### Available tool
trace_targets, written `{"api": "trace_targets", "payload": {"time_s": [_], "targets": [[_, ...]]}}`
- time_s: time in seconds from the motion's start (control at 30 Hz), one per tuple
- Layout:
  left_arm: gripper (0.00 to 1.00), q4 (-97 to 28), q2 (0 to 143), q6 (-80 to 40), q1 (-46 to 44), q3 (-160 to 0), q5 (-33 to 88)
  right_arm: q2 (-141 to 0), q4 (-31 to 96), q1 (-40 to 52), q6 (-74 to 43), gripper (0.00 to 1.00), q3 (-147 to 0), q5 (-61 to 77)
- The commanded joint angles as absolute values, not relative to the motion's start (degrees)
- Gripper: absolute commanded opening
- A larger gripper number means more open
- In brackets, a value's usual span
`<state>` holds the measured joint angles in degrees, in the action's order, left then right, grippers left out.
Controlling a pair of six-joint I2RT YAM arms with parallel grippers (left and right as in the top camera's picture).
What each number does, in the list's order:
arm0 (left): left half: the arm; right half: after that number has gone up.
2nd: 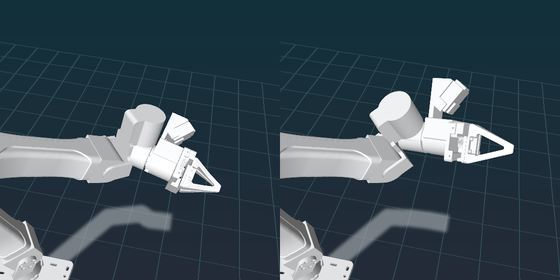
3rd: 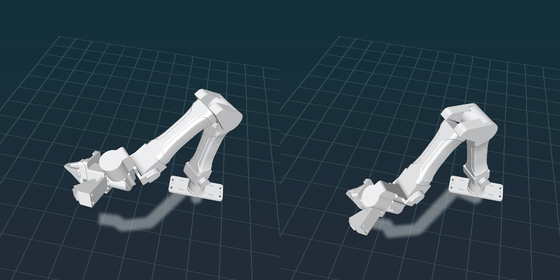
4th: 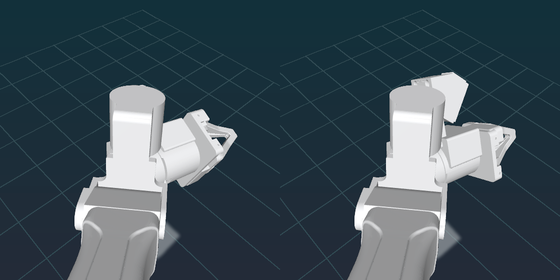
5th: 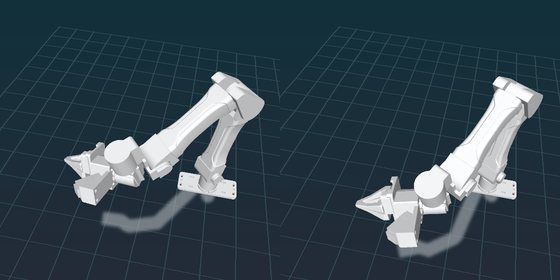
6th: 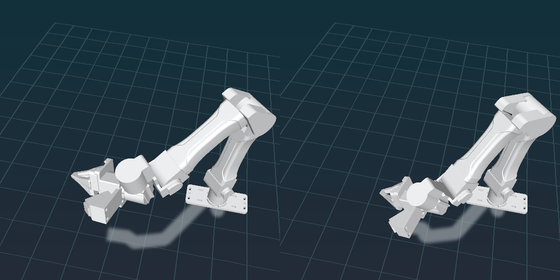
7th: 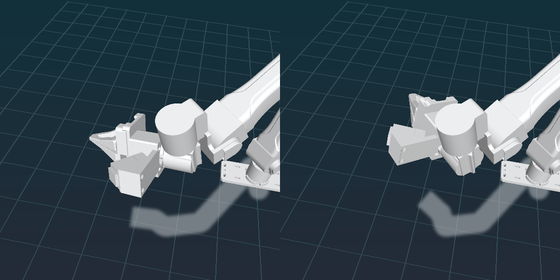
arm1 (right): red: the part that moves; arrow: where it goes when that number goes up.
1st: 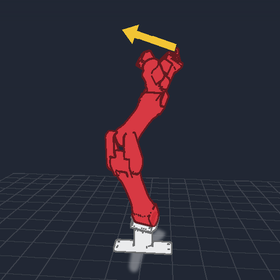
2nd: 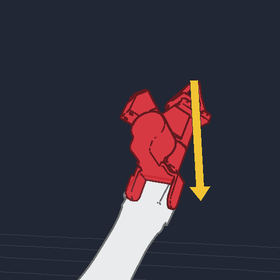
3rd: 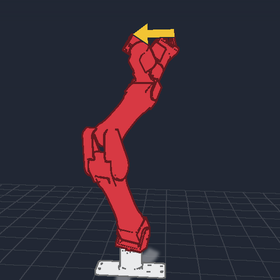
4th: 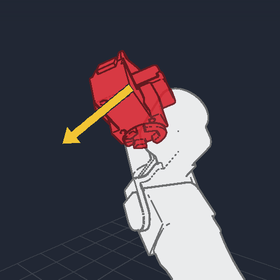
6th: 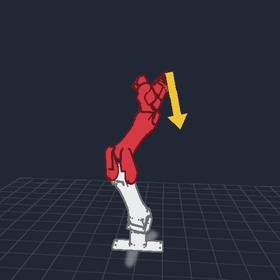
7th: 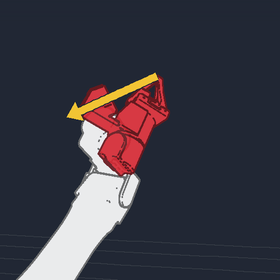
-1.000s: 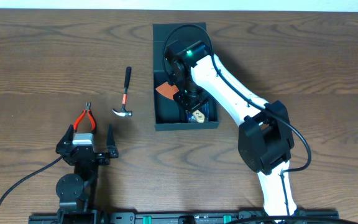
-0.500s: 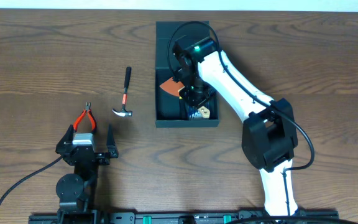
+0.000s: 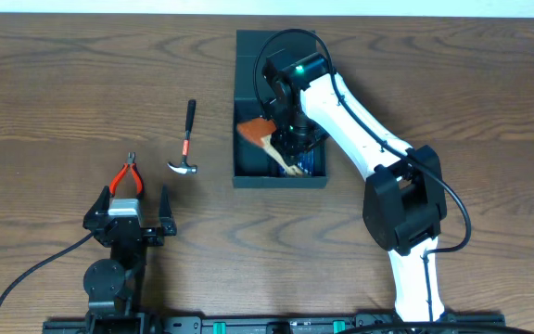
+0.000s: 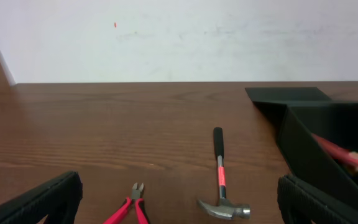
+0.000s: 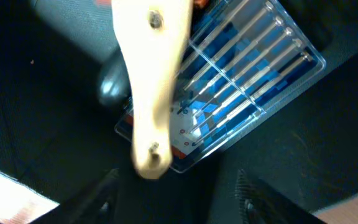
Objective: Pack container
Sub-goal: 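Lower the scraper into the box and open the right gripper, then withdraw the right gripper up and to the right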
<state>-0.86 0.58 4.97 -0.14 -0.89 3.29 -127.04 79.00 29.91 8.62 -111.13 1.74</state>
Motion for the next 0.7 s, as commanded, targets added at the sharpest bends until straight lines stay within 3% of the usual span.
{"api": "trace_targets", "payload": {"time_s": [0.0, 0.37, 0.5, 0.67], "targets": [[0.98, -1.74, 0.23, 5.78, -0.3, -0.27, 4.08, -126.98, 79.05, 29.65, 9.08, 0.65, -110.76, 1.98], [0.98, -1.74, 0.23, 5.78, -0.3, -0.27, 4.08, -126.96, 77.32, 29.71, 8.1, 0.6, -111.04, 10.76], [0.99, -1.74, 0.23, 5.78, -0.3, -0.27, 4.08, -126.96, 77.38, 29.56, 7.2, 0.69, -114.1, 10.57], [0.99, -1.74, 0.23, 5.78, -0.3, -0.27, 4.08, -126.91, 79.72, 27.86, -0.78, 0.73, -125.36, 5.5]]}}
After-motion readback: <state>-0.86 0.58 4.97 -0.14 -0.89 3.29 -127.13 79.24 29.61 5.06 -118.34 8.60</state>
